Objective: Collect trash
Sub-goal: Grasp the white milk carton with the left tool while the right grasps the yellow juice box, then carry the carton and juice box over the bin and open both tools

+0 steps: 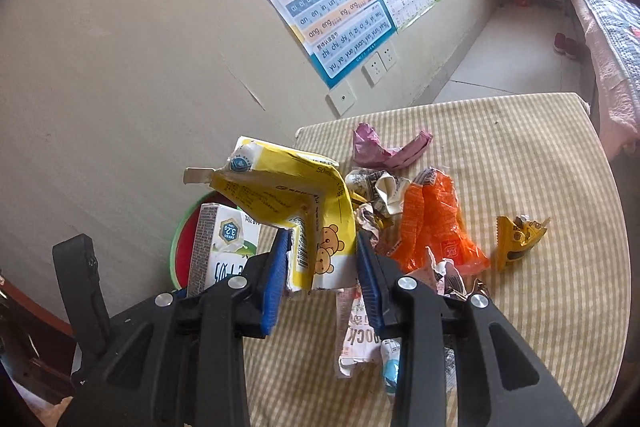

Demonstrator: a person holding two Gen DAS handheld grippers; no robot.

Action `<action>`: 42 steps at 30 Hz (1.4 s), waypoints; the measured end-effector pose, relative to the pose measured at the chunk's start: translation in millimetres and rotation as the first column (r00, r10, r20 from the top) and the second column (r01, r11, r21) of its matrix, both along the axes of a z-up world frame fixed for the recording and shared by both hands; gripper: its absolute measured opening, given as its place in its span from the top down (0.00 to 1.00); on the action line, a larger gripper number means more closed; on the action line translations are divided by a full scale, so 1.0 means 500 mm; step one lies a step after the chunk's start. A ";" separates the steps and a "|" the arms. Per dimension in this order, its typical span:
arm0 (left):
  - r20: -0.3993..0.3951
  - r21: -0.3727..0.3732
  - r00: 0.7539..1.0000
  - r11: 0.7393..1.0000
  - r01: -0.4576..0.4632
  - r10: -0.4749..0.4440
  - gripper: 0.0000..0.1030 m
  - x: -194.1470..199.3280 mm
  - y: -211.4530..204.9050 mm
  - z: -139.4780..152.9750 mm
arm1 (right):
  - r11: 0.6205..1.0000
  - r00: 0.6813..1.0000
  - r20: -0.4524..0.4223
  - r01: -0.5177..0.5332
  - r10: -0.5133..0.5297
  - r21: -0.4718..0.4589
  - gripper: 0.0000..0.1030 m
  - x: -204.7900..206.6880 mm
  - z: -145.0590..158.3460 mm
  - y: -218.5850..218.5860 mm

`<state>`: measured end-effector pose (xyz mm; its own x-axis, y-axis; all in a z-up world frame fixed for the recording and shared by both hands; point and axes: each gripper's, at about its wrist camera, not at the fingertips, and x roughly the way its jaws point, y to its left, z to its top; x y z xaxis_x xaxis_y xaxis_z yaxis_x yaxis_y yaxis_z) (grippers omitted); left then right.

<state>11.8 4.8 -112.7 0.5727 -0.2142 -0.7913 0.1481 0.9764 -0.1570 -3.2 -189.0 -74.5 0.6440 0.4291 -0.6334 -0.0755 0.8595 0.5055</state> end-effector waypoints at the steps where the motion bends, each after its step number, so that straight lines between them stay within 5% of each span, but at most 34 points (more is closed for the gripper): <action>1: 0.013 0.005 1.000 1.000 -0.003 0.003 0.62 0.001 0.003 0.006 | 1.000 1.000 0.005 -0.004 0.004 0.001 0.68 -0.001 0.005 0.003; 42: 0.117 0.052 0.960 0.964 -0.261 0.253 0.62 0.011 0.210 0.059 | 0.987 0.987 0.037 -0.161 0.159 0.032 0.68 0.006 0.034 0.131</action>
